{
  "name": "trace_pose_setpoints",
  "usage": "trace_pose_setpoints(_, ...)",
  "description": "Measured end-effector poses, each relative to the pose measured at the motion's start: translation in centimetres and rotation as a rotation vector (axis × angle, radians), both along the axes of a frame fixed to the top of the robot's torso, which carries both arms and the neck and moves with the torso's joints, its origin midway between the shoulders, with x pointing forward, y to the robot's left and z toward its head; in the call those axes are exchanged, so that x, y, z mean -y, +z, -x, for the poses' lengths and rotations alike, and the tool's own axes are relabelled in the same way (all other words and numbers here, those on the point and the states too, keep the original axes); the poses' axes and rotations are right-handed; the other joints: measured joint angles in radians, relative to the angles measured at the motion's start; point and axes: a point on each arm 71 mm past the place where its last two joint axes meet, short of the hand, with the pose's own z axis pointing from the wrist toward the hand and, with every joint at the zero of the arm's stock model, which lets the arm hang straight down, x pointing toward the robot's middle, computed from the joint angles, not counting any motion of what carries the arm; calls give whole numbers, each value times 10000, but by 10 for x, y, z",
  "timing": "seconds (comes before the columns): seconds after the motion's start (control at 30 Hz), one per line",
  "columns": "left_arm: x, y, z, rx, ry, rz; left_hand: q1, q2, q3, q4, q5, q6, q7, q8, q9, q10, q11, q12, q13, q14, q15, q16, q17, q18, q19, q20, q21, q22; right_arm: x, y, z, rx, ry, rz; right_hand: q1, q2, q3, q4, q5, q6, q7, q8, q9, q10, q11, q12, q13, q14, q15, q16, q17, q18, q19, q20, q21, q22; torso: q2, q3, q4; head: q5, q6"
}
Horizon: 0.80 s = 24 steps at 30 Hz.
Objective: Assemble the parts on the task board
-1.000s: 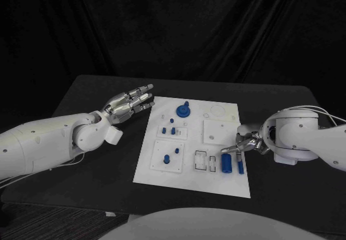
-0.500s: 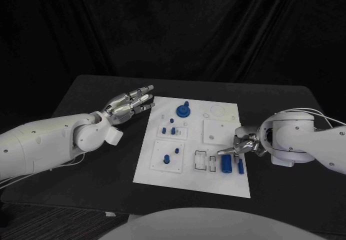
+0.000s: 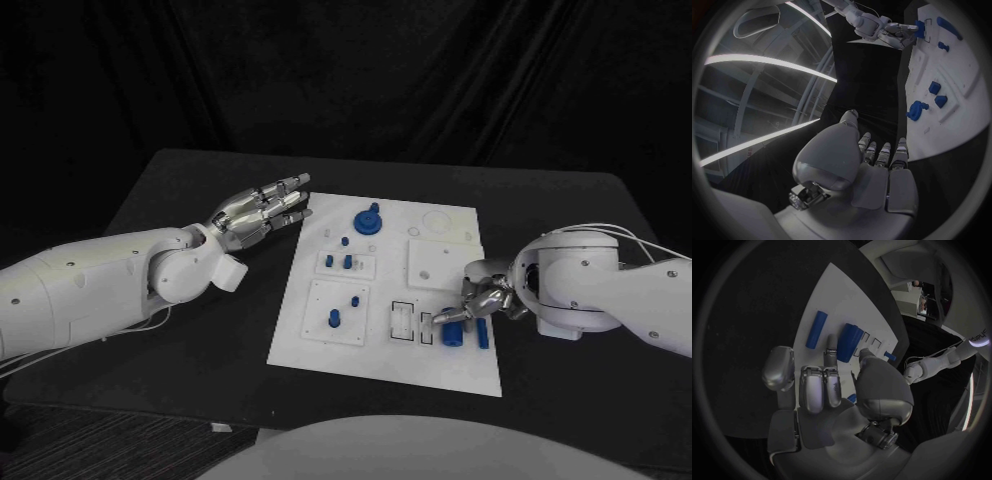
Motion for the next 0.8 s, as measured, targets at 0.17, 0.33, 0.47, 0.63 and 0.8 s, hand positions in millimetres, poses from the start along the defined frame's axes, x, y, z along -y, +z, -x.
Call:
trace_pose_setpoints(0.17, 0, -1, 0, -54, -44, -11, 0, 0, 0, 0, 0, 36, 36, 40, 3, 49, 48, 45, 22, 36, 36, 0, 1, 0, 33, 34, 0, 0, -2, -4, 2, -145, 109, 77, 665, 202, 172, -172, 133, -124, -9, 0, 179, 32, 32, 0, 1, 0, 0, -50, 0, 88, -20, 7, -181, 0, 0, 3, 0, 6, 0)
trace_pose_setpoints(0.33, 1, -1, 1, -107, -82, -22, 0, 0, 0, 0, 0, 71, 71, 39, 11, 97, 97, 110, 34, 0, 72, 0, 3, 0, 33, 34, 37, 8, -3, -5, 2, -204, 163, 114, 1499, 461, 453, -799, 1707, -355, 8, -77, 443, 50, 57, -1, 0, 10, 23, -133, 0, 87, -20, 7, -455, 0, 0, 7, 3, 14, 0)
trace_pose_setpoints(0.47, 1, -2, 1, -144, -111, -30, 0, 0, 0, 0, 0, 72, 71, 39, 11, 103, 102, 110, 33, 0, 72, 0, 3, 0, 33, 34, 37, 9, -3, -5, 2, -209, 181, 113, 1658, 429, 524, -999, 3015, -514, 20, -144, 576, 33, 108, -1, -1, 0, 74, -133, -1, 86, -20, 7, -528, 8, 0, 7, 2, 21, 0)
trace_pose_setpoints(0.63, 0, -2, 2, -174, -132, -35, 0, 0, 0, 0, 0, 108, 107, 77, 10, 103, 102, 110, 43, 0, 72, 0, 5, 0, 33, 33, 37, 9, -3, -5, 2, -212, 189, 84, 1817, 269, 485, -1042, 3971, -859, 112, -264, 722, 16, 129, -1, -1, -3, 78, -172, -1, 85, -19, 7, -635, 7, 0, 11, 0, 40, 0)
trace_pose_setpoints(0.8, 0, -2, 2, -191, -137, -40, 0, 0, -23, -23, 0, 107, 107, 77, 9, 100, 172, 115, 43, 0, 72, 0, 6, -1, 68, 69, 37, 21, -1, -4, 2, -167, 164, -214, 1890, 197, 486, -1042, 4797, -1128, 344, -485, 755, -6, 179, -1, -2, -11, 123, -172, -1, 86, 3, 30, -644, 7, -1, 11, -6, 69, 0)
